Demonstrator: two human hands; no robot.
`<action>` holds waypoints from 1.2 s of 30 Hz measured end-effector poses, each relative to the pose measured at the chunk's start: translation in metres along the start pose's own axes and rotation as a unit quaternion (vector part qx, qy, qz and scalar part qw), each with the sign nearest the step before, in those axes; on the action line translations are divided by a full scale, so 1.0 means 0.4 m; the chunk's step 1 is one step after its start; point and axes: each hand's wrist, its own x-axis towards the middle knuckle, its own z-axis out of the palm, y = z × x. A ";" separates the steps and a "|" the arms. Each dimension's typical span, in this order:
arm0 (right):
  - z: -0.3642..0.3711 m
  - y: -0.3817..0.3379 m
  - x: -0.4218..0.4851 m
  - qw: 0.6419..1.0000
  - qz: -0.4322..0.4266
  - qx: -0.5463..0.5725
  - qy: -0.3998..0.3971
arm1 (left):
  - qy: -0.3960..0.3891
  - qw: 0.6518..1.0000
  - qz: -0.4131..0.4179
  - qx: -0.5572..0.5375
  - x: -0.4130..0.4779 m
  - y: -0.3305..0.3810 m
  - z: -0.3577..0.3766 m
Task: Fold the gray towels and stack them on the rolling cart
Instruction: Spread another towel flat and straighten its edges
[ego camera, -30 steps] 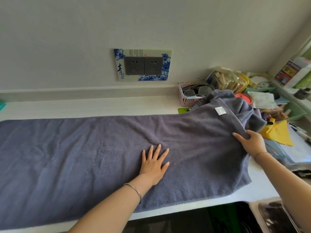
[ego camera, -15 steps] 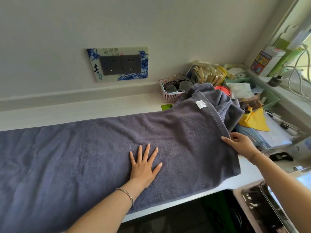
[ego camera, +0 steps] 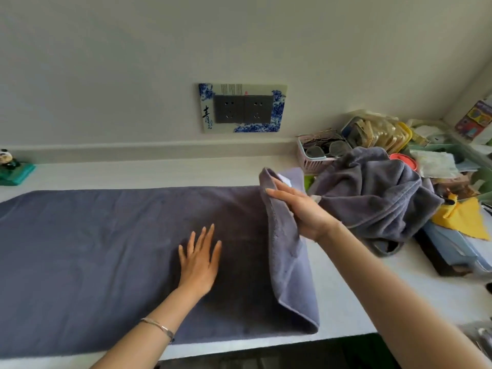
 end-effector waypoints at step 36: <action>0.615 0.400 0.340 0.782 -0.185 -0.593 -0.057 | 0.063 0.972 -0.193 0.115 -0.086 -0.644 -0.308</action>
